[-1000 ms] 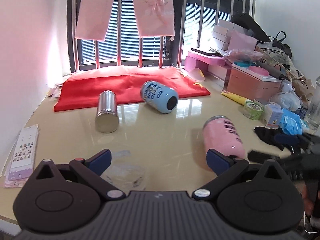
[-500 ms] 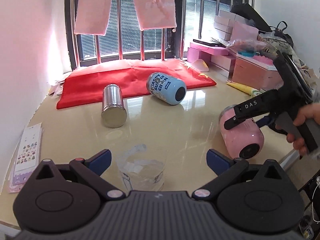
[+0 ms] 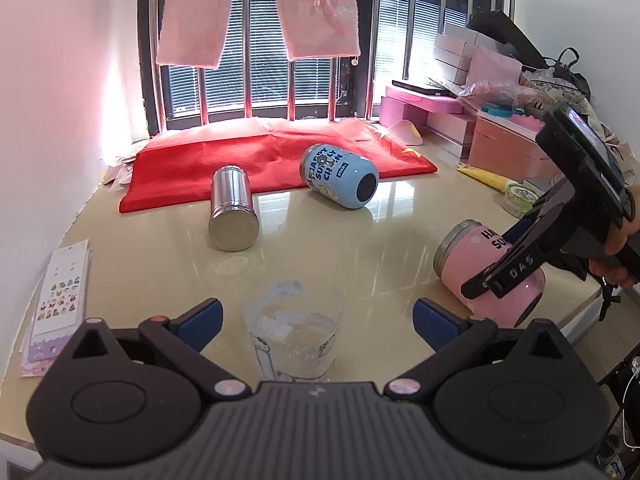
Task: Flip cup upright
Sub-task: 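Grasp the pink tumbler's rim with the right gripper, then rotate the pink tumbler upright with the right gripper and lower it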
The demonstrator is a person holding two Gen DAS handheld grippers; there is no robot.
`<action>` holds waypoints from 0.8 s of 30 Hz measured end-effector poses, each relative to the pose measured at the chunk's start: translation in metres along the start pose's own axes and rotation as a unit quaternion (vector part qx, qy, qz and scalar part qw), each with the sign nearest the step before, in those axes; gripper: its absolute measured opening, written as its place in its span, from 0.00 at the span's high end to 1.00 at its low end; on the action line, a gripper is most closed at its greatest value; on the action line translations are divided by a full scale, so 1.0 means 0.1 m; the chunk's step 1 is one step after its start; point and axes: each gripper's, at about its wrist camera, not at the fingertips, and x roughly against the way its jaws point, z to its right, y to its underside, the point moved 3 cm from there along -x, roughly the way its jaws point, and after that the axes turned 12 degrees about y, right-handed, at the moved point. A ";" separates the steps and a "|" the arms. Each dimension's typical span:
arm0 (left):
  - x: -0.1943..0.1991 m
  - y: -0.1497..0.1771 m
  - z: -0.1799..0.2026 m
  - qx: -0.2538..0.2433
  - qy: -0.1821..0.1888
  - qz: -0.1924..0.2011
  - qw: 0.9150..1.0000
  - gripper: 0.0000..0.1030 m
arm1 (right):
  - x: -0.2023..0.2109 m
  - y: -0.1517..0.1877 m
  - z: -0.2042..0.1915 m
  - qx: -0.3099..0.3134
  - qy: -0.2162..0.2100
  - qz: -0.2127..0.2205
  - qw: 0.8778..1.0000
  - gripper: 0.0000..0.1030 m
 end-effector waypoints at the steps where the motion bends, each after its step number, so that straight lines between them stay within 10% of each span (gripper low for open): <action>1: 0.00 0.00 0.00 -0.001 0.000 0.000 1.000 0.00 | -0.01 -0.04 0.02 -0.006 -0.008 -0.007 1.000 0.04; 15: -0.21 0.00 0.06 -0.039 0.030 -0.029 0.998 0.00 | -0.33 -0.27 0.20 -0.070 -0.006 -0.084 0.994 0.00; 24: -0.39 -0.03 0.33 -0.084 0.060 -0.037 0.994 0.00 | -0.31 -0.22 0.19 -0.063 0.000 -0.068 0.996 0.19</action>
